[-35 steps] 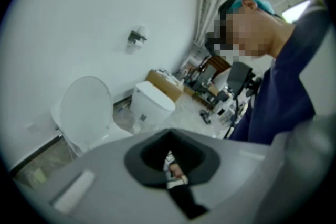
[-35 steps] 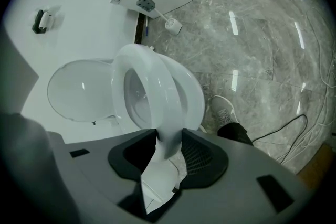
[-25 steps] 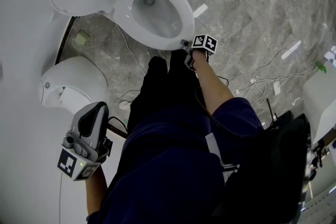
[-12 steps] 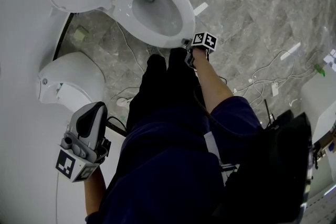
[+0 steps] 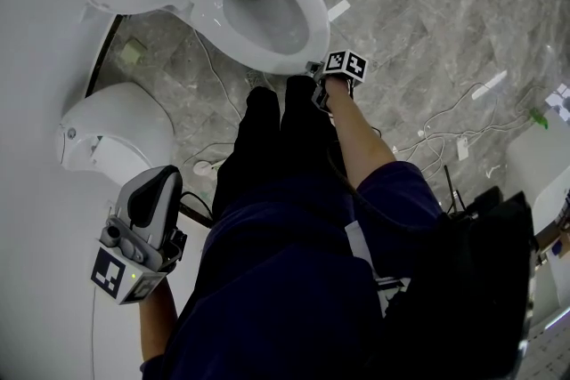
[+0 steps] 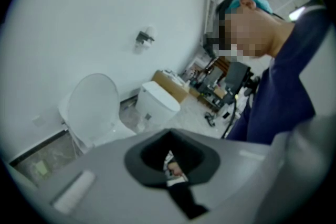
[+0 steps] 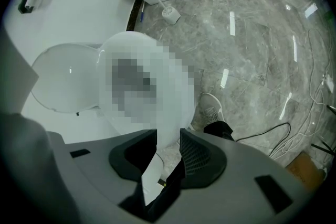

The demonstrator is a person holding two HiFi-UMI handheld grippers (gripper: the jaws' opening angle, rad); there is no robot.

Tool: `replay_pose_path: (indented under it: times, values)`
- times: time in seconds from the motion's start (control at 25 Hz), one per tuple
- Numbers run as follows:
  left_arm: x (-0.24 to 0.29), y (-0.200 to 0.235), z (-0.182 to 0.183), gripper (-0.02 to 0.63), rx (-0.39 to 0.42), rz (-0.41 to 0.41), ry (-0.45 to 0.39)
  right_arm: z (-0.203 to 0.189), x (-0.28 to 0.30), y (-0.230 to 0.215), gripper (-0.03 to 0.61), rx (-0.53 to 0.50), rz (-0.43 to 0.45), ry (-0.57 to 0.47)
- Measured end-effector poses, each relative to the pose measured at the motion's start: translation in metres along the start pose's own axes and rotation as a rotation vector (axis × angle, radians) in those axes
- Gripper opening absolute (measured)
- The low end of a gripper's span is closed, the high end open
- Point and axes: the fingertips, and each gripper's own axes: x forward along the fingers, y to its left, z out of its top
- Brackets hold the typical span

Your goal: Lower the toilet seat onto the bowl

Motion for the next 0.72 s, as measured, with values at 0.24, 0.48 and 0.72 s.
replay_pose_path:
  times: [0.24,0.48,0.72]
  values:
    - [-0.006,-0.001,0.006,0.003,0.02,-0.035,-0.033,0.004,-0.019,0.012,0.121,-0.035,0.041,-0.023]
    - [-0.024,-0.004,0.025,0.003,0.033,-0.08,-0.124,0.013,-0.053,0.067,0.066,-0.106,0.162,-0.097]
    - [-0.064,-0.007,0.036,0.003,0.105,-0.134,-0.199,-0.028,-0.112,0.198,0.041,-0.366,0.395,-0.15]
